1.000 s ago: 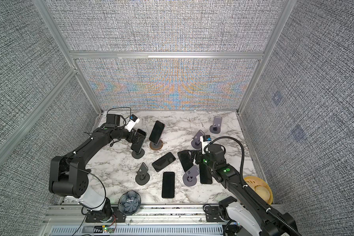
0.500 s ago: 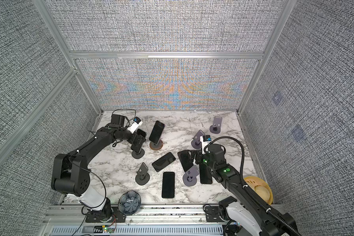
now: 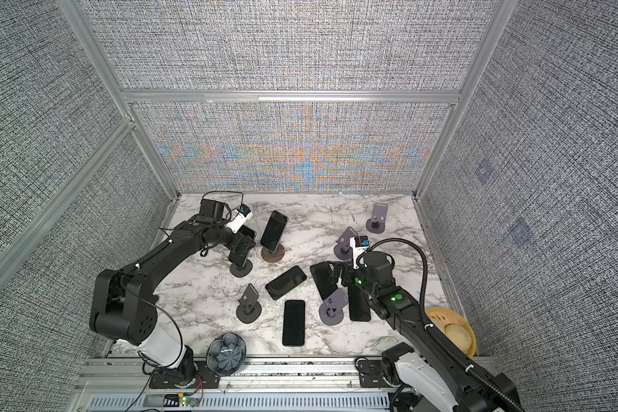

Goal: Remove the phone from the phone stand

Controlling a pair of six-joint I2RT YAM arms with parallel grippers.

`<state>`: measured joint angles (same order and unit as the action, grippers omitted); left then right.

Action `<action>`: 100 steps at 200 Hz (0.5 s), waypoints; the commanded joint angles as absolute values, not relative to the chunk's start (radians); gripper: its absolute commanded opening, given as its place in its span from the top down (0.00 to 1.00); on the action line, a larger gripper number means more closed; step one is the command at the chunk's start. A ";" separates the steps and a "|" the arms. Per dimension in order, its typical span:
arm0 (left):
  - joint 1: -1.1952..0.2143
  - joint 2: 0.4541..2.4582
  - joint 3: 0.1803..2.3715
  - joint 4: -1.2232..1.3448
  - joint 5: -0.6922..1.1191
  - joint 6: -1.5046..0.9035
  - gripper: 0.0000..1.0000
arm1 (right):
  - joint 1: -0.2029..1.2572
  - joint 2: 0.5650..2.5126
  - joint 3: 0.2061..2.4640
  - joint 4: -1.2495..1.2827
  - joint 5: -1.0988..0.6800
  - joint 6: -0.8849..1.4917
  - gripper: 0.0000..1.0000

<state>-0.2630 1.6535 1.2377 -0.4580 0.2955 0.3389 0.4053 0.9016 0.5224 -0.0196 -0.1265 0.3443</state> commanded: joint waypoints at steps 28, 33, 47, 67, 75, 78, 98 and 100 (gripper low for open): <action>-0.264 1.685 1.272 -0.516 0.331 0.320 0.15 | 0.405 0.904 0.522 -0.005 -0.110 0.339 0.01; -0.264 1.685 1.272 -0.513 0.336 0.318 0.16 | 0.406 0.905 0.518 -0.003 -0.108 0.339 0.01; -0.264 1.685 1.272 -0.512 0.347 0.314 0.17 | 0.406 0.902 0.519 -0.003 -0.106 0.339 0.01; -0.264 1.686 1.276 -0.522 0.350 0.313 0.22 | 0.406 0.902 0.517 -0.002 -0.106 0.341 0.01; -0.264 1.683 1.279 -0.530 0.355 0.313 0.24 | 0.406 0.903 0.517 -0.002 -0.106 0.342 0.01; -0.264 1.682 1.280 -0.532 0.356 0.313 0.25 | 0.406 0.904 0.517 -0.002 -0.105 0.342 0.01; -0.263 1.671 1.285 -0.535 0.349 0.296 0.30 | 0.406 0.904 0.517 -0.002 -0.103 0.344 0.01; -0.264 1.670 1.287 -0.536 0.345 0.293 0.31 | 0.406 0.902 0.519 -0.002 -0.103 0.344 0.01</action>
